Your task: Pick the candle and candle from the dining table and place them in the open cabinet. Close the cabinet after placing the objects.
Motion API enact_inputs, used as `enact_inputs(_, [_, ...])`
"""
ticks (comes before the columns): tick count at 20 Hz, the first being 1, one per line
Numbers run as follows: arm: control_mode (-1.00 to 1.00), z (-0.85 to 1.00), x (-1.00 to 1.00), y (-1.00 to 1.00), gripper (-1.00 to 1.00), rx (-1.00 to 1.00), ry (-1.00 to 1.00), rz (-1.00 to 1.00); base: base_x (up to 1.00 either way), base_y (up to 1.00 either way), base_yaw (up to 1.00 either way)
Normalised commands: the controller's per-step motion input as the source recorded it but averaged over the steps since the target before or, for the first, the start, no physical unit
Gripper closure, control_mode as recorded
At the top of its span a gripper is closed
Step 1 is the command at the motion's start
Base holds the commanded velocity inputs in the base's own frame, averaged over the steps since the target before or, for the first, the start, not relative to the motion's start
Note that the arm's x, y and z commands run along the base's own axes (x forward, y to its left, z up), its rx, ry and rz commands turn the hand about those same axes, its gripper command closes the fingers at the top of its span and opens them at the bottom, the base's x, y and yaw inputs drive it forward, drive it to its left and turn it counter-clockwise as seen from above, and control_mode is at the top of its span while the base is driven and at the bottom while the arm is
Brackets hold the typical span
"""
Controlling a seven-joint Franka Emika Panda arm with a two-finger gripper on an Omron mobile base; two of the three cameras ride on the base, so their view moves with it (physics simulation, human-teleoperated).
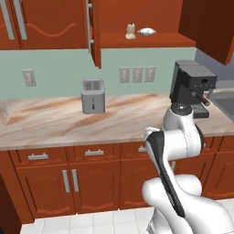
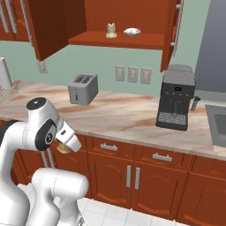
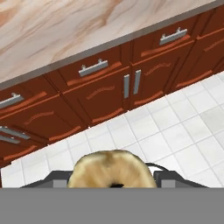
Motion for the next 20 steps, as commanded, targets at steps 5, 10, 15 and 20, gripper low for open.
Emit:
enact_inputs(5, [1.00,0.00,0.00,0.00,1.00,0.00,0.00,0.00,0.35,0.00,0.00])
enact_inputs(10, [1.00,0.00,0.00,0.00,1.00,0.00,0.00,0.00,0.41,0.00,0.00])
enact_inputs(15, [1.00,0.00,0.00,0.00,1.00,0.00,0.00,0.00,0.42,0.00,0.00])
enact_inputs(20, [1.00,0.00,0.00,0.00,1.00,0.00,0.00,0.00,0.25,-0.05,0.00])
